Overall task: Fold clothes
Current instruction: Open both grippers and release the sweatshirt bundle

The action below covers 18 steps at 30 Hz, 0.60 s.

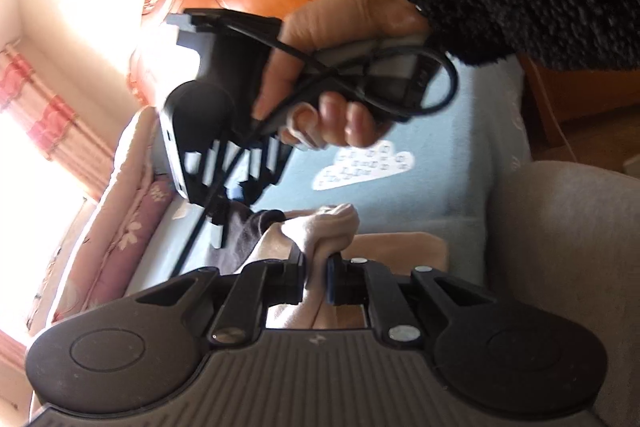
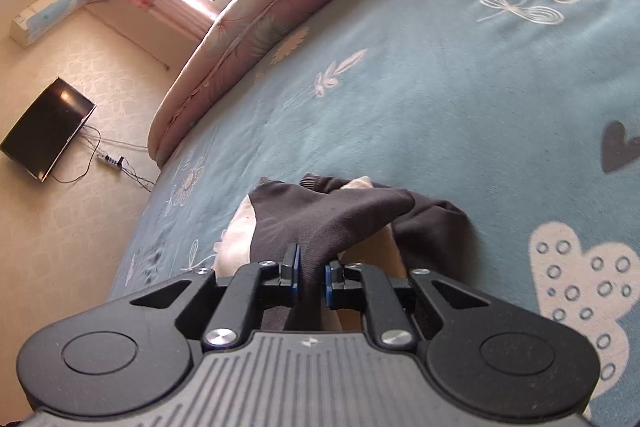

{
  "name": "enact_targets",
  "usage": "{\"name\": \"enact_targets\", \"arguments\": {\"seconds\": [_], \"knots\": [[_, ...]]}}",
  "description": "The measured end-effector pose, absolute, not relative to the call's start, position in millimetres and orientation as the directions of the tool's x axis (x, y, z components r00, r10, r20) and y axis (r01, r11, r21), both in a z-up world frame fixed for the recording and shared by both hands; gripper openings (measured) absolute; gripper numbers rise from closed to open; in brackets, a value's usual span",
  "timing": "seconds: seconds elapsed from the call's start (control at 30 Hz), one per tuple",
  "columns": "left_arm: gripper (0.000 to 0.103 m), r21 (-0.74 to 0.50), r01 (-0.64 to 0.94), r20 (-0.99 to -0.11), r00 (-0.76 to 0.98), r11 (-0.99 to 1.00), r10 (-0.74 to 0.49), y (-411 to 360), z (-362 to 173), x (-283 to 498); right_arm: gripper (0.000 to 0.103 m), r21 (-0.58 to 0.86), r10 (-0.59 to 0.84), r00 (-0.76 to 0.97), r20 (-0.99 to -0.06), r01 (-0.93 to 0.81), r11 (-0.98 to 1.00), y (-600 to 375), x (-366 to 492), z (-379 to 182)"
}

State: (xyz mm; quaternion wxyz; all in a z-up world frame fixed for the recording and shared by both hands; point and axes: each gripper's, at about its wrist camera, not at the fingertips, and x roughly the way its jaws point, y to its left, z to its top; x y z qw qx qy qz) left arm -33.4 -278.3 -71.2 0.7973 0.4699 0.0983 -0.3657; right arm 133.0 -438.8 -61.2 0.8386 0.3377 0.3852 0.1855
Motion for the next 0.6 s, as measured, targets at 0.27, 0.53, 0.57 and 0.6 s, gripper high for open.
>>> {"name": "enact_targets", "arguments": {"seconds": [0.27, 0.53, 0.57, 0.6], "knots": [[0.018, 0.612, 0.756, -0.603, 0.636, 0.232, -0.482, -276.8, -91.6, -29.8, 0.029, 0.749, 0.592, 0.565, -0.574, 0.071, 0.659, -450.8, 129.8, -111.4], [0.022, 0.518, 0.809, -0.634, 0.581, 0.277, -0.51, -264.8, -78.1, -16.2, 0.063, 0.858, 0.638, 0.63, -0.443, 0.091, 0.506, -460.8, 143.7, -122.6], [0.023, 0.509, 0.813, -0.638, 0.577, 0.283, -0.51, -262.5, -75.7, -16.6, 0.063, 0.86, 0.637, 0.631, -0.443, 0.097, 0.502, -458.7, 148.7, -124.6], [0.024, 0.511, 0.811, -0.638, 0.58, 0.286, -0.507, -260.5, -74.0, -18.1, 0.059, 0.858, 0.633, 0.634, -0.444, 0.097, 0.505, -457.7, 154.3, -125.6]]}}
